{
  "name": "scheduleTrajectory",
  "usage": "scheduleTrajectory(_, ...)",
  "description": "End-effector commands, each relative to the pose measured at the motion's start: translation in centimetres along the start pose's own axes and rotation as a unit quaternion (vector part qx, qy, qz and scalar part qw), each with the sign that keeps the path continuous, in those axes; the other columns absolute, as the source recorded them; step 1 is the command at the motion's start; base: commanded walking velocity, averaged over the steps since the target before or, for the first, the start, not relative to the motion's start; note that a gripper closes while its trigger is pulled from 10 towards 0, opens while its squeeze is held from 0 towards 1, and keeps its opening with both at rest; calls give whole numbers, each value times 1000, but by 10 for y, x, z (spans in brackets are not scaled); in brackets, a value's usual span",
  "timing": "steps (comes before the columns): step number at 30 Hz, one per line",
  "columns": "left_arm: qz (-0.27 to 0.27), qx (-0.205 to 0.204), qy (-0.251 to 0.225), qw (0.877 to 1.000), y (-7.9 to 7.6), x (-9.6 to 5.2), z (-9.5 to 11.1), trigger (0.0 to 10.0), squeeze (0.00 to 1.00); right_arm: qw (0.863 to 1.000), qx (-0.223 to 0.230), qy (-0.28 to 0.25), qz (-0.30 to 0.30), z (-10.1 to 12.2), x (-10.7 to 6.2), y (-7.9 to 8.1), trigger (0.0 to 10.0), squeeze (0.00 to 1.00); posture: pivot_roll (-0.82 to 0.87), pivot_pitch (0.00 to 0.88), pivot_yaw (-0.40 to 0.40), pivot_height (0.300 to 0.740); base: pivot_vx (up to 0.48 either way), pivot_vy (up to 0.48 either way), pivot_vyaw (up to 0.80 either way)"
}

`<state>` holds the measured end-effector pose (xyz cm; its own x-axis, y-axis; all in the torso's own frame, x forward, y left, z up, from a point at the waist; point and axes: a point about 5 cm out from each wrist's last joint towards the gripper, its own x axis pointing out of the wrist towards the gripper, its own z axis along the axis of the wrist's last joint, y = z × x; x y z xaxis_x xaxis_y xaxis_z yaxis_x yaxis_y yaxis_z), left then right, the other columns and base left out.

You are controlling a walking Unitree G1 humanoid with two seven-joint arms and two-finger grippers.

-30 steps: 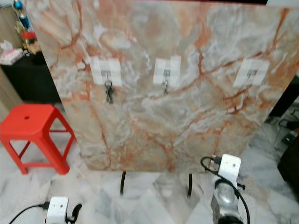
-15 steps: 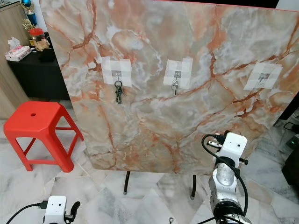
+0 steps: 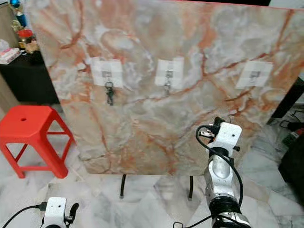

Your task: Hang keys on a hook

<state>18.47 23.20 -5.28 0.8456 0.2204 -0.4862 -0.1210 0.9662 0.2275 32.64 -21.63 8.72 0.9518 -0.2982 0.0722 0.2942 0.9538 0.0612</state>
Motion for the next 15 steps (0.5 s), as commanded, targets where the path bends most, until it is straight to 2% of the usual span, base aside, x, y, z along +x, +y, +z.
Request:
scheduleTrajectory(1, 4, 4, -3, 1000, 1, 0, 1, 10000, 0, 1000, 6, -20, 3, 13, 7, 2, 10000, 0, -28, 0, -80, 740, 0, -401, 0)
scheduleTrajectory(3, 3, 4, -5, 1000, 0, 0, 1, 10000, 0, 1000, 9, -23, 2, 16, 9, 2, 10000, 0, -29, 0, -80, 740, 0, -337, 0)
scheduleTrajectory(15, 7, -8, -5, 1000, 1, -2, -1, 10000, 0, 999, 22, -29, 6, 24, 13, 10, 10000, 0, -19, 0, -84, 740, 0, 0, 0)
